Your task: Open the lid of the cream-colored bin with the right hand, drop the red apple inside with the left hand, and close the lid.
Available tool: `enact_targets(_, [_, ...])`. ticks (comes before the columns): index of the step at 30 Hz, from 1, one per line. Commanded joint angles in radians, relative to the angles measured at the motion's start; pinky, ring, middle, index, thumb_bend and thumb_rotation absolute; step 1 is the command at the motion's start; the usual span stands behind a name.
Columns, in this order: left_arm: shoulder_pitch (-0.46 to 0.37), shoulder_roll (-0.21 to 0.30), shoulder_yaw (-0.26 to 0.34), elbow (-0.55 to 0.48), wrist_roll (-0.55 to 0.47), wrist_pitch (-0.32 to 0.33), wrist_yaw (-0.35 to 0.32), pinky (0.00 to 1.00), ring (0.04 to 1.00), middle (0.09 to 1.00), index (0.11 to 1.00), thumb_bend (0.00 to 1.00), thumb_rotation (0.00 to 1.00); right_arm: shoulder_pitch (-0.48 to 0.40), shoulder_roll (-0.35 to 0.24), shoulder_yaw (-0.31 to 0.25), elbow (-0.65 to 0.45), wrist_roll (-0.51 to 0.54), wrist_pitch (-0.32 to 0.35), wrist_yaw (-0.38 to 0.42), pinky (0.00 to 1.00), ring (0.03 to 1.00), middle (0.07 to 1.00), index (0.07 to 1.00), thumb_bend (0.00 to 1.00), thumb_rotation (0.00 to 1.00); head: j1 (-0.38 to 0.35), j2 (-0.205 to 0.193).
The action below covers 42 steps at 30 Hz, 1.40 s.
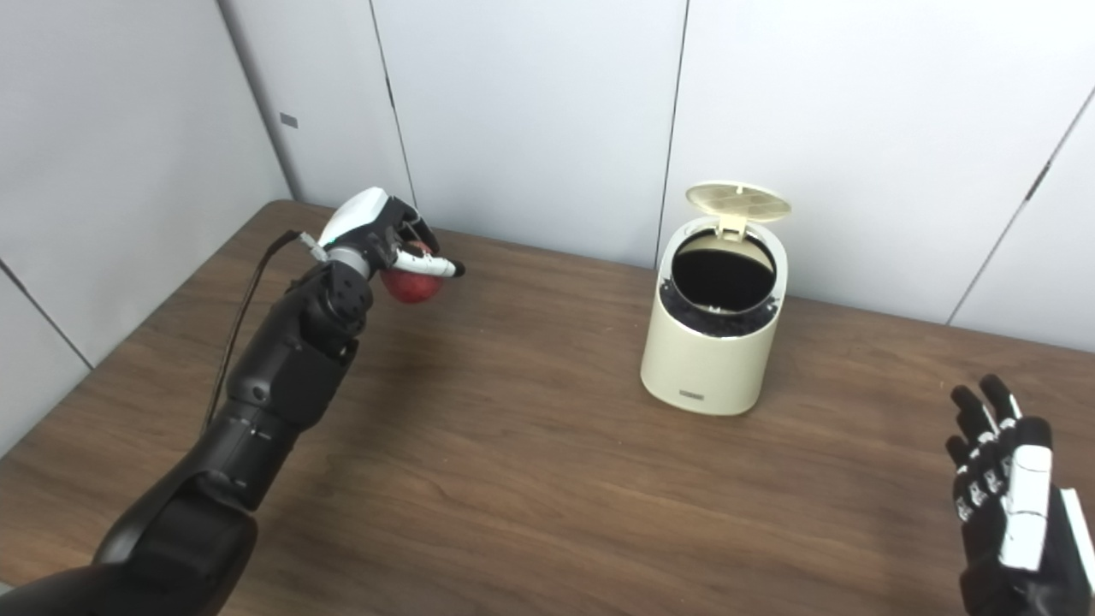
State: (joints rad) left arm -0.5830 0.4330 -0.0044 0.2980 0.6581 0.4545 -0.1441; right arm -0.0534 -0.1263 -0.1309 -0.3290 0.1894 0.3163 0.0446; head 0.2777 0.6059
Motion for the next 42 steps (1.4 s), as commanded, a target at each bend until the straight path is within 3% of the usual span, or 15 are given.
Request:
enact_targets(1, [-0.024, 0.015, 0.014, -0.055, -0.022, -0.031, 0.057, 0.49, 0.460, 0.511, 0.462, 0.50, 0.00, -0.021, -0.019, -0.004, 0.002, 0.004, -0.066, 0.019, 1.00, 1.000, 0.938, 0.971, 0.54, 1.00, -0.015, -0.004])
enact_targets(8, [0.003, -0.017, -0.002, -0.196, -0.052, -0.035, 0.100, 0.47, 0.452, 0.499, 0.478, 0.50, 0.00, -0.020, -0.022, -0.011, 0.065, 0.015, -0.127, 0.036, 1.00, 0.991, 0.915, 0.948, 0.52, 1.00, -0.049, -0.017])
enact_targets(13, [0.003, -0.028, -0.008, -0.223, -0.065, -0.045, 0.108, 0.37, 0.432, 0.485, 0.482, 0.48, 0.00, -0.019, -0.021, -0.012, 0.101, 0.015, -0.162, 0.046, 1.00, 0.992, 0.915, 0.949, 0.52, 1.00, -0.061, -0.028])
enact_targets(20, [0.015, -0.055, -0.003, -0.310, -0.093, -0.040, 0.113, 0.34, 0.415, 0.483, 0.501, 0.47, 0.00, -0.016, -0.015, -0.007, 0.133, 0.008, -0.184, 0.044, 1.00, 0.987, 0.909, 0.946, 0.55, 1.00, -0.100, -0.049])
enact_targets(23, [0.026, -0.078, -0.006, -0.355, -0.105, -0.072, 0.135, 0.35, 0.434, 0.495, 0.478, 0.48, 0.00, -0.016, -0.021, 0.003, 0.162, -0.005, -0.218, 0.053, 1.00, 0.988, 0.914, 0.952, 0.53, 1.00, -0.141, -0.062])
enact_targets(27, [0.031, -0.131, -0.016, -0.425, -0.102, -0.052, 0.145, 0.35, 0.438, 0.510, 0.479, 0.48, 0.00, -0.022, -0.017, 0.014, 0.190, -0.024, -0.248, 0.047, 1.00, 0.980, 0.912, 0.950, 0.53, 1.00, -0.192, -0.074])
enact_targets(32, [0.052, -0.201, -0.047, -0.445, -0.105, -0.149, 0.204, 0.34, 0.434, 0.470, 0.494, 0.48, 0.00, -0.033, -0.001, 0.025, 0.234, -0.048, -0.286, 0.033, 1.00, 0.961, 0.898, 0.934, 0.56, 1.00, -0.238, -0.099])
enact_targets(42, [0.069, -0.307, -0.092, -0.415, -0.092, -0.222, 0.276, 0.34, 0.440, 0.502, 0.494, 0.48, 0.00, -0.041, 0.024, 0.035, 0.262, -0.079, -0.322, 0.014, 0.98, 0.966, 0.923, 0.924, 0.56, 1.00, -0.302, -0.119])
